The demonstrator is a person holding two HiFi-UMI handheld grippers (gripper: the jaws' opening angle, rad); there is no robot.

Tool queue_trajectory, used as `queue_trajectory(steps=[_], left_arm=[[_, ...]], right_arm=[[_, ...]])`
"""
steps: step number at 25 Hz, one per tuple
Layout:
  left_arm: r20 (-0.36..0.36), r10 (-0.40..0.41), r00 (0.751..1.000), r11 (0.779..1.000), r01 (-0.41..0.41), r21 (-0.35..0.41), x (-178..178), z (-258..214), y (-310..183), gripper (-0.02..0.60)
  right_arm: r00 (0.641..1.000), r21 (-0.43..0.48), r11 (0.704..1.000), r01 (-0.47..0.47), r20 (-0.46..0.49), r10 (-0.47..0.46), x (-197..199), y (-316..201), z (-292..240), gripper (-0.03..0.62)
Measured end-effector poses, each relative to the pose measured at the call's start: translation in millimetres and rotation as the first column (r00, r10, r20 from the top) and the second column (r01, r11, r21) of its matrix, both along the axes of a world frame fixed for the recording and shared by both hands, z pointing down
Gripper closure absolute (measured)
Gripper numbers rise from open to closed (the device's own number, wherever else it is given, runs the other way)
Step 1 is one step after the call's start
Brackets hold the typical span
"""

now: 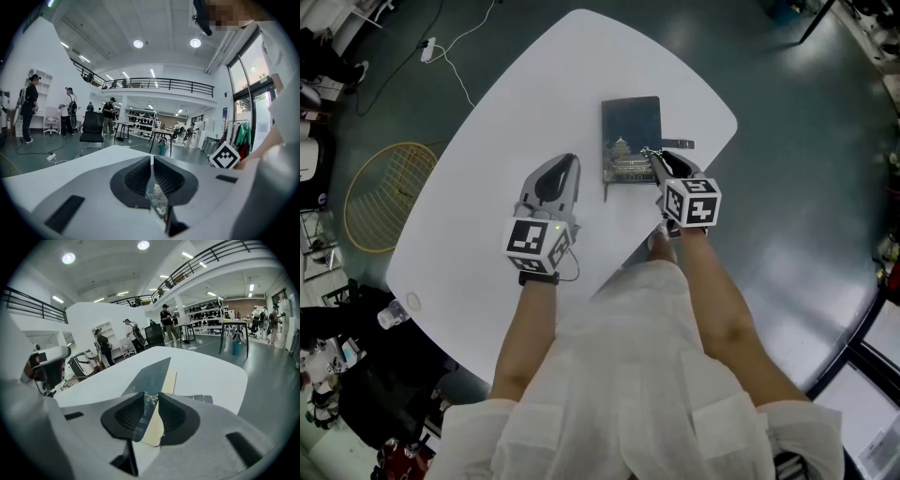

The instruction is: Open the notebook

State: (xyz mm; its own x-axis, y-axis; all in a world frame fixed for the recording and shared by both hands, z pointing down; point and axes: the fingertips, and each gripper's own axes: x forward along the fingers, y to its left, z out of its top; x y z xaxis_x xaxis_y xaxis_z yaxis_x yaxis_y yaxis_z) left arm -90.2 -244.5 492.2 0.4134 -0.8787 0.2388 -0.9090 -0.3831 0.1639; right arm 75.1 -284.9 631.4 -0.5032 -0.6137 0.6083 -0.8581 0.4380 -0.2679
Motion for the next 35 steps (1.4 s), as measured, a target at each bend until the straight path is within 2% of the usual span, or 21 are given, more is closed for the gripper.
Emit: queue_trajectory(steps=[18, 27, 35], left_arm=[[-0.028, -0.065, 0.997, 0.996, 0.067, 0.06, -27, -28, 14, 0.561], [-0.035, -0.131, 0.991, 0.988, 0.133, 0.082, -61, -39, 29, 0.561], [-0.042, -0.192, 0.981, 0.976, 0.195, 0.093, -95, -43, 42, 0.561]], right_arm=[[0.998, 0.103, 0.993, 0.056, -0.006, -0.056, -27, 2, -50, 0.513], [0.995, 0.17, 0.981, 0.099, 0.007, -0.102, -63, 3, -77, 0.522], [0.979, 0.201, 0.96, 0.195, 0.024, -0.204, -118, 11, -95, 0.507]])
